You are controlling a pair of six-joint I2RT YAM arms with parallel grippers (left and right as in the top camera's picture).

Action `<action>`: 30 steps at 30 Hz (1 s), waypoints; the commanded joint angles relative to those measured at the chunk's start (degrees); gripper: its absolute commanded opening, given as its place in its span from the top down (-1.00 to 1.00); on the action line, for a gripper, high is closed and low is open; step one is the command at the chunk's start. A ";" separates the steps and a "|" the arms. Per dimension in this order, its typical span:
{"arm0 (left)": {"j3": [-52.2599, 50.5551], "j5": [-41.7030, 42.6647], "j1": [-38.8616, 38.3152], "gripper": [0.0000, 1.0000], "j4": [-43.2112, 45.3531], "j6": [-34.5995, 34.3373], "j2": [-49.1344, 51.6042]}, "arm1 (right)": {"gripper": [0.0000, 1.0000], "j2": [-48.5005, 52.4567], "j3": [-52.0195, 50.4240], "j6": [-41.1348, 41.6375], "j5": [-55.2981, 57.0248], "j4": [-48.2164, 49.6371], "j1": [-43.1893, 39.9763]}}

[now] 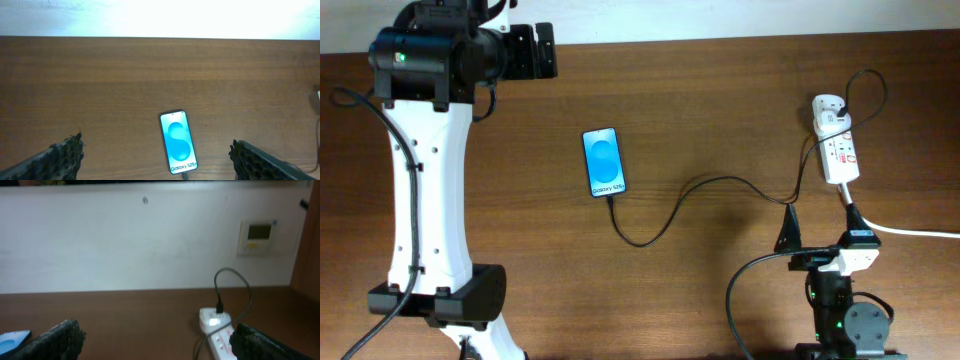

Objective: Plug charger to phone and switch on socket

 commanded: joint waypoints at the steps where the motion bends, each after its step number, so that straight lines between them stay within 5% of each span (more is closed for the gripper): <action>1: -0.07 -0.22 0.35 -0.98 0.13 0.72 -0.09 | -0.97 -0.74 -2.49 1.49 0.46 -0.37 0.61; 5: -0.07 -0.22 0.35 -0.99 0.13 0.72 -0.09 | -0.97 -0.74 -2.49 1.46 0.39 -8.41 0.61; 30: -0.07 -0.22 0.35 -0.99 0.13 0.72 -0.09 | -0.97 -0.74 -2.49 1.46 0.50 -8.44 0.57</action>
